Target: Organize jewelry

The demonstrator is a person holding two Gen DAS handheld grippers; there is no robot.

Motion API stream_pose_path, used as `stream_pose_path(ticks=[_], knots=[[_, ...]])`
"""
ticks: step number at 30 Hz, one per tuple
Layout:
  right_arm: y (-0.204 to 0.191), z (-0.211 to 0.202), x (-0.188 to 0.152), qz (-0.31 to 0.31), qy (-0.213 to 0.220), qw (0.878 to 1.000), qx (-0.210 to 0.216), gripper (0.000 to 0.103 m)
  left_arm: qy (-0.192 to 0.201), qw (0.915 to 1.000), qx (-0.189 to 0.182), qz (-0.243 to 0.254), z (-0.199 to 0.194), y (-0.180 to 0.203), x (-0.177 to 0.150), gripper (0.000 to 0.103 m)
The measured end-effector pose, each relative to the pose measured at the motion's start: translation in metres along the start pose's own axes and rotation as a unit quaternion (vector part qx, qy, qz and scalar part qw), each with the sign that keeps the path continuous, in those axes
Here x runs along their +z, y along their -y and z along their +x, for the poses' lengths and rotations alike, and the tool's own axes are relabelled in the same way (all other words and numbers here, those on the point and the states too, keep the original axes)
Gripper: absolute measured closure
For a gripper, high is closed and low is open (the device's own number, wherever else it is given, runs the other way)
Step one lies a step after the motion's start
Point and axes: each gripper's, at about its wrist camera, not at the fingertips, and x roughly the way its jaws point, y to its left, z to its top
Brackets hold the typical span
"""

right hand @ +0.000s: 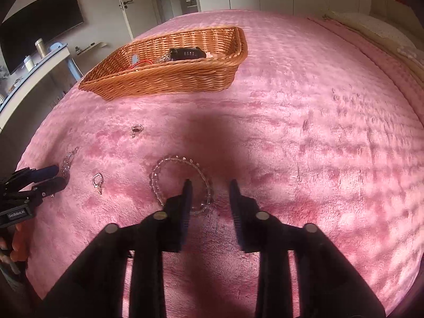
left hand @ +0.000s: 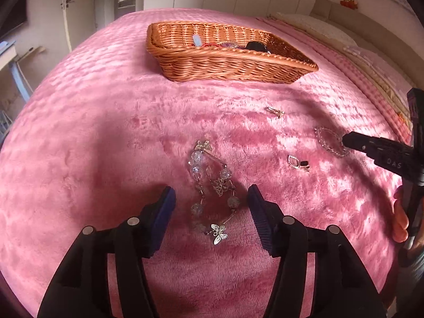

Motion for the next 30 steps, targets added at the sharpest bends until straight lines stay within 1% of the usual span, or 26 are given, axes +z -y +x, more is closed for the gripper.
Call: stream_pose_path(ticks=[3, 5, 6, 7, 8, 9, 10, 11, 12, 14, 16, 21, 26, 30], knots=[[-0.004, 0.007, 0.005, -0.012, -0.009, 1.0, -0.002, 0.06, 0.004, 0.9997, 0.015, 0.016, 0.001, 0.005, -0.002, 0.049], [-0.009, 0.016, 0.006, -0.021, -0.021, 1.0, -0.006, 0.06, 0.007, 0.9997, 0.015, 0.018, 0.0, 0.005, -0.003, 0.055], [-0.013, 0.02, 0.005, -0.028, -0.026, 0.999, -0.014, 0.06, 0.009, 0.9997, 0.014, 0.02, -0.001, 0.005, -0.004, 0.066], [-0.017, 0.022, 0.005, -0.038, -0.025, 0.999, -0.023, 0.06, 0.011, 0.9996, 0.012, 0.022, -0.002, 0.006, -0.004, 0.075], [-0.022, 0.021, 0.004, -0.048, -0.023, 0.998, -0.03, 0.061, 0.014, 0.9996, 0.012, 0.023, -0.003, 0.006, -0.005, 0.079], [-0.026, 0.019, 0.003, -0.058, -0.021, 0.998, -0.028, 0.067, 0.016, 0.9995, 0.014, 0.025, -0.004, 0.007, -0.005, 0.083], [-0.03, 0.018, 0.001, -0.067, -0.021, 0.997, -0.024, 0.083, 0.018, 0.9994, 0.014, 0.025, -0.005, 0.007, -0.006, 0.084], [-0.033, 0.017, 0.0, -0.073, -0.02, 0.997, -0.024, 0.093, 0.02, 0.9994, 0.014, 0.025, -0.005, 0.008, -0.006, 0.084], [-0.035, 0.016, -0.002, -0.076, -0.019, 0.997, -0.023, 0.097, 0.025, 0.9993, 0.011, 0.026, -0.008, 0.008, -0.006, 0.09], [-0.035, 0.009, -0.002, -0.066, -0.013, 0.998, -0.009, 0.097, 0.039, 0.9989, -0.001, 0.025, -0.013, 0.008, -0.006, 0.096], [-0.034, 0.001, -0.001, -0.052, -0.006, 0.999, 0.012, 0.097, 0.053, 0.9981, -0.025, 0.019, -0.022, 0.007, -0.007, 0.095], [-0.032, -0.025, 0.01, -0.029, 0.019, 0.998, 0.043, 0.097, 0.082, 0.9939, -0.074, -0.001, -0.041, 0.002, -0.004, 0.095], [-0.038, -0.049, 0.02, -0.029, 0.041, 0.997, 0.058, 0.097, 0.11, 0.9861, -0.122, -0.023, -0.061, -0.006, 0.005, 0.095], [-0.042, -0.066, 0.03, -0.032, 0.061, 0.996, 0.062, 0.097, 0.135, 0.9802, -0.142, -0.026, -0.079, -0.007, 0.017, 0.095]])
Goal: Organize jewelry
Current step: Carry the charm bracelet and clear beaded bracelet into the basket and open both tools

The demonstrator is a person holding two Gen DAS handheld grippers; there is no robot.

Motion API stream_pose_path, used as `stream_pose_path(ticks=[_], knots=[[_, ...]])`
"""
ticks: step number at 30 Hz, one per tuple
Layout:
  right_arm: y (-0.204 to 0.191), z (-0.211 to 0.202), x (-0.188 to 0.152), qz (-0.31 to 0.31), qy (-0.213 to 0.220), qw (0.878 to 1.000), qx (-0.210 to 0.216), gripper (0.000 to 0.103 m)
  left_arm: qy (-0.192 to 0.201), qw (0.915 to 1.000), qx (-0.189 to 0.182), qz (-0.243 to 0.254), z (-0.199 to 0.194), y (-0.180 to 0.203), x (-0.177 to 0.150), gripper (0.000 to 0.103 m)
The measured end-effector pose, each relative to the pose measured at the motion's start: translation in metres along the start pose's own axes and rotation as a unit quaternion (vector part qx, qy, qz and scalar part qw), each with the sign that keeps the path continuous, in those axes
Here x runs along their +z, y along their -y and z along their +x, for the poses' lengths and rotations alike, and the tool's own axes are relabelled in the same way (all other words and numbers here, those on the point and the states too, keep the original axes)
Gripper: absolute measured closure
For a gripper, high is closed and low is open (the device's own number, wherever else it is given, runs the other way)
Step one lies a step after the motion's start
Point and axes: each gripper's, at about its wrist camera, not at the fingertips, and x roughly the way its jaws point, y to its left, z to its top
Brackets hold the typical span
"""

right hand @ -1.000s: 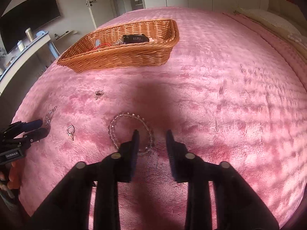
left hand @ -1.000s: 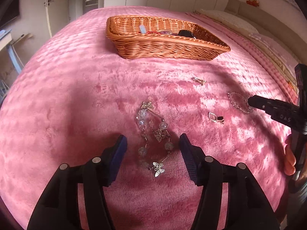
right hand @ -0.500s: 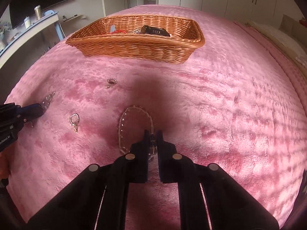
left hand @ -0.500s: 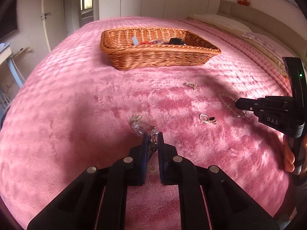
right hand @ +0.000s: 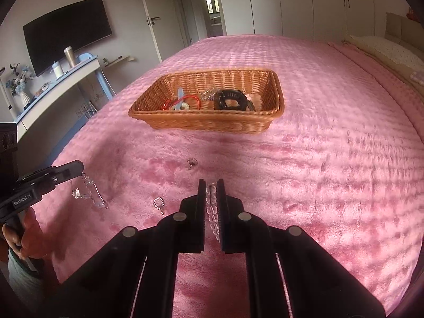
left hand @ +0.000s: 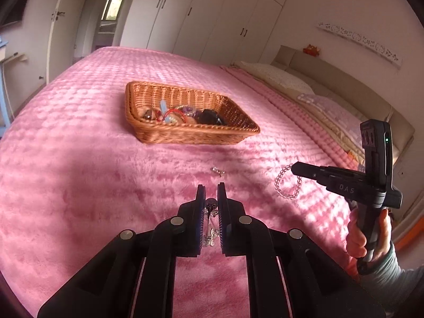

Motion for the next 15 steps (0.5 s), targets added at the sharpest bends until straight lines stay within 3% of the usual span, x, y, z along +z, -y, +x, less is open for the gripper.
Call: stream_pose_path(ticks=[8, 15], knots=[[-0.011, -0.009, 0.065, -0.015, 0.053, 0.998, 0.006, 0.097, 0.044, 0.998, 0.021, 0.04, 0.003, 0.014, 0.057, 0.095], [-0.014, 0.04, 0.131, -0.021, 0.069, 0.997, 0.019, 0.097, 0.065, 0.997, 0.029, 0.031, 0.046, 0.001, 0.122, 0.095]])
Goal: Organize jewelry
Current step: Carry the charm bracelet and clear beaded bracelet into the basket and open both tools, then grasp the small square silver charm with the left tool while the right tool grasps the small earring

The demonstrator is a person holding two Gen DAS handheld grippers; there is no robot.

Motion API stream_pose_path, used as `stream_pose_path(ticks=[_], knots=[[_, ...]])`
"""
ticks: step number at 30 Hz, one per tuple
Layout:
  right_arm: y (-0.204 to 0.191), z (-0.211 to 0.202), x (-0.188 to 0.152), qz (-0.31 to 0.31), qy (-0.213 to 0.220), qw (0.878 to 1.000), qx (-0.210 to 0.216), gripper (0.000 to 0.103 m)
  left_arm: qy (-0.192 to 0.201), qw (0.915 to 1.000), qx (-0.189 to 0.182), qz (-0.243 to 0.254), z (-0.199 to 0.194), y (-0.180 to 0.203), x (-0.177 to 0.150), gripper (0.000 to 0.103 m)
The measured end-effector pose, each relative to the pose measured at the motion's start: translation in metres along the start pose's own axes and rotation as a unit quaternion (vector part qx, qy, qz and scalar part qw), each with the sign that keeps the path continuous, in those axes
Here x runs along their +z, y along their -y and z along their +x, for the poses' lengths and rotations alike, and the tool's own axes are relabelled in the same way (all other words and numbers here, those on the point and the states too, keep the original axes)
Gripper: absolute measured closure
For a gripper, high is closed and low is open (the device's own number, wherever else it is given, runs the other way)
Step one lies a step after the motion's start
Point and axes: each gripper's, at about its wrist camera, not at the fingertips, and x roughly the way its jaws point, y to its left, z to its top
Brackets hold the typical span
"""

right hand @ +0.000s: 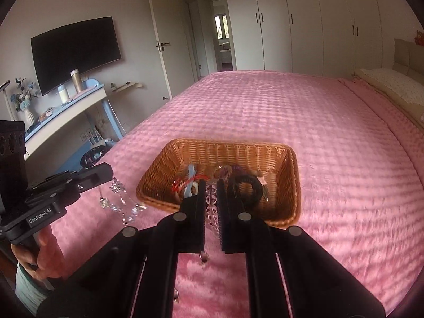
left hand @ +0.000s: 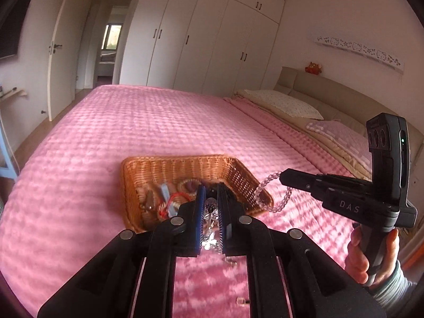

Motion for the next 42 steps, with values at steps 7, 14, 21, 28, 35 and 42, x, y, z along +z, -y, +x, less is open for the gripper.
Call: stream_pose_path(ticks=[7, 14, 21, 28, 35, 42], knots=[[0.001, 0.089, 0.017, -0.011, -0.046, 0.999, -0.008, 0.097, -0.012, 0.9992, 0.028, -0.028, 0.071, -0.03, 0.016, 0.095], [0.011, 0.137, 0.003, -0.004, -0.084, 0.996, -0.022, 0.097, -0.045, 0.9965, 0.043, -0.055, 0.116, -0.058, -0.003, 0.095], [0.016, 0.147, -0.007, 0.01, -0.096, 0.995, -0.028, 0.096, -0.06, 0.9949, 0.047, -0.066, 0.121, -0.067, -0.012, 0.095], [0.024, 0.114, -0.005, 0.024, -0.075, 0.996, -0.031, 0.073, -0.032, 0.9962, 0.034, -0.074, 0.09, -0.06, -0.009, 0.06], [0.015, 0.05, -0.021, 0.022, -0.046, 0.999, -0.015, 0.073, 0.001, 0.9981, 0.024, -0.056, 0.027, -0.024, -0.018, 0.06], [-0.005, -0.001, -0.049, -0.001, -0.03, 0.999, -0.016, 0.073, -0.01, 0.9986, 0.032, -0.04, -0.021, 0.015, -0.058, 0.06]])
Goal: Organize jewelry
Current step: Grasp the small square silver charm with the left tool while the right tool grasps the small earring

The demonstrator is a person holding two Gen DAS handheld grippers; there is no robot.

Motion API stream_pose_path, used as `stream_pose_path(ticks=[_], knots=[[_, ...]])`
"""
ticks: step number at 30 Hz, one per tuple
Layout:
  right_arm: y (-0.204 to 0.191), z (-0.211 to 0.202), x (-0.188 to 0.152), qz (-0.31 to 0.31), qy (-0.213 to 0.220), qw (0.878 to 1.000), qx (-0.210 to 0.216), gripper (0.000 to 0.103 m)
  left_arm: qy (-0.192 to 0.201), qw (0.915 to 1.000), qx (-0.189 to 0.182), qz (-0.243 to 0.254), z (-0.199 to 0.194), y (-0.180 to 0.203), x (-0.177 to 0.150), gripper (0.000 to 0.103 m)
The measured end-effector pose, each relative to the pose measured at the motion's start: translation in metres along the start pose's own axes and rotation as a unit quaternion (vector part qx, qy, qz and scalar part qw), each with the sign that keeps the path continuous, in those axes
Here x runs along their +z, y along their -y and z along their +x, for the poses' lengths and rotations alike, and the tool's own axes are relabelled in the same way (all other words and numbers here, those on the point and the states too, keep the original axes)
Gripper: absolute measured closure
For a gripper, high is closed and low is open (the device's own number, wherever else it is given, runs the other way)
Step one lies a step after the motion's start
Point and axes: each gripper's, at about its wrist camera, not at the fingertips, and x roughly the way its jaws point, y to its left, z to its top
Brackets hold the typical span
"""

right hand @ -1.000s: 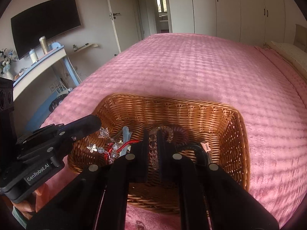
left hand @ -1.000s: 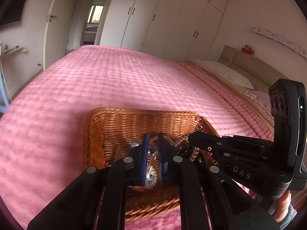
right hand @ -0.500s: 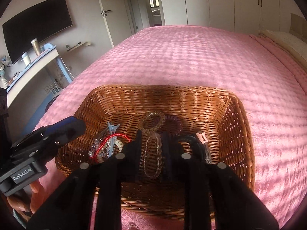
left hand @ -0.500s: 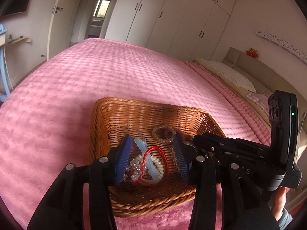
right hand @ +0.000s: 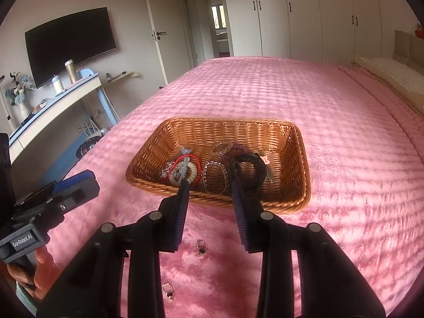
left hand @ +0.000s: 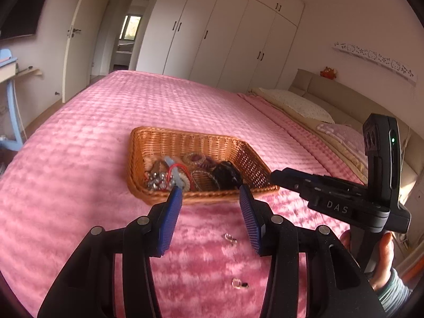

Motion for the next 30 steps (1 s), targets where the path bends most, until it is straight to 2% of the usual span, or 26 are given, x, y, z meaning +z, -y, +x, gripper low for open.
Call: stream_pose_path(ticks=[9, 15, 20, 21, 23, 25, 27, 30], knots=[[-0.002, -0.02, -0.04, 0.002, -0.018, 1.0, 0.011, 0.073, -0.061, 0.9981, 0.013, 0.005, -0.007, 0.023, -0.068, 0.06], [0.001, 0.001, -0.057, -0.008, -0.055, 0.998, 0.018, 0.073, -0.122, 0.9924, 0.021, 0.003, 0.02, 0.037, -0.102, 0.06], [0.011, 0.036, -0.069, -0.003, -0.099, 0.994, 0.044, 0.073, -0.145, 0.988, 0.048, 0.022, 0.041, 0.05, -0.111, 0.06], [0.013, 0.043, -0.07, 0.001, -0.106, 0.993, 0.053, 0.073, -0.146, 0.9876, 0.053, 0.026, 0.045, 0.052, -0.112, 0.062], [0.016, 0.056, -0.071, 0.007, -0.119, 0.991, 0.067, 0.073, -0.155, 0.9851, 0.065, 0.036, 0.052, 0.054, -0.114, 0.072], [0.013, 0.065, -0.072, 0.0, -0.126, 0.99, 0.066, 0.073, -0.155, 0.9837, 0.08, 0.043, 0.055, 0.053, -0.115, 0.084], [0.007, 0.072, -0.073, -0.009, -0.13, 0.989, 0.066, 0.073, -0.152, 0.9846, 0.079, 0.036, 0.053, 0.048, -0.114, 0.092], [0.0, 0.082, -0.071, -0.021, -0.137, 0.989, 0.051, 0.073, -0.146, 0.9857, 0.079, 0.026, 0.05, 0.038, -0.112, 0.093]])
